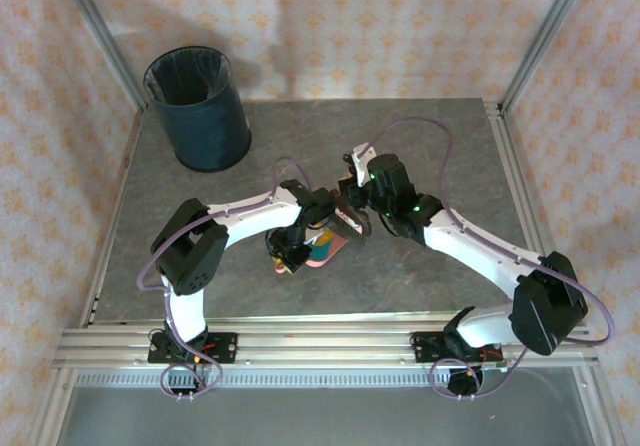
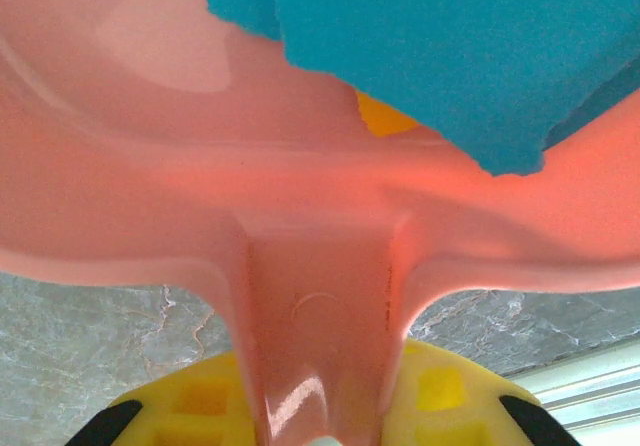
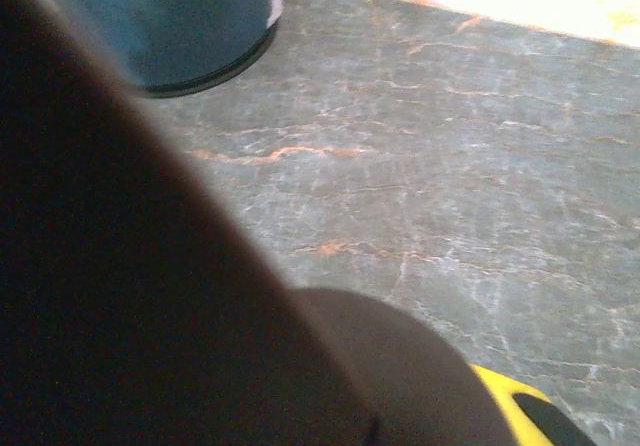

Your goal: Sweep away the paper scraps from the table

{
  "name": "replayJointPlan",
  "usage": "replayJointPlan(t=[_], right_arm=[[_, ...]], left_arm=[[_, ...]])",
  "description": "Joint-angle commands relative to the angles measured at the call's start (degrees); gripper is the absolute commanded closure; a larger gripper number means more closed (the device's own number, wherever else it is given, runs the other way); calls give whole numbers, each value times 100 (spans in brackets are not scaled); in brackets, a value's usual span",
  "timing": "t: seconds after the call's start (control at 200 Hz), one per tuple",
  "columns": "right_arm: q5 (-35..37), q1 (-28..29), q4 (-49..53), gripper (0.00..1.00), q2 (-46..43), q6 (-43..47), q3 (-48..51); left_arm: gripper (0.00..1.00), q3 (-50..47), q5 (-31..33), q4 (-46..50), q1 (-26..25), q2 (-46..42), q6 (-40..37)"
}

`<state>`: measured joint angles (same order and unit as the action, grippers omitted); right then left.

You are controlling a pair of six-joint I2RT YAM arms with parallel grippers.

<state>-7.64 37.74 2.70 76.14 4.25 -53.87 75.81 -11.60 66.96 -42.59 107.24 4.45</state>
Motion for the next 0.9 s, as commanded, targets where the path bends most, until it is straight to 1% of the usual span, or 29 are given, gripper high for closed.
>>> replayJointPlan(t=[0.0,0.095,0.22,0.44,0.706,0.796,0.896], right_arm=[[516,32,-559,100,-208,-253,74],[714,32,-554,100,-123,-277,30],[682,36,-496,100,55,-227,-74],[177,32,-319,100,337,-178,-211],[-630,32,-98,100,333,-159,-256],[-786,32,-96,100,259,-156,-221],[-770,32,-86,100,186,-179,-212]], left_arm=[[100,118,55,98,36,-116,-111],[100,127,52,90,31,-124,-120],[100,127,44,85,23,-142,-128],[100,118,4,56,22,-142,-148],[100,175,19,65,15,-107,-159],[100,186,21,65,14,-89,-147],[100,188,19,75,14,-72,-155]])
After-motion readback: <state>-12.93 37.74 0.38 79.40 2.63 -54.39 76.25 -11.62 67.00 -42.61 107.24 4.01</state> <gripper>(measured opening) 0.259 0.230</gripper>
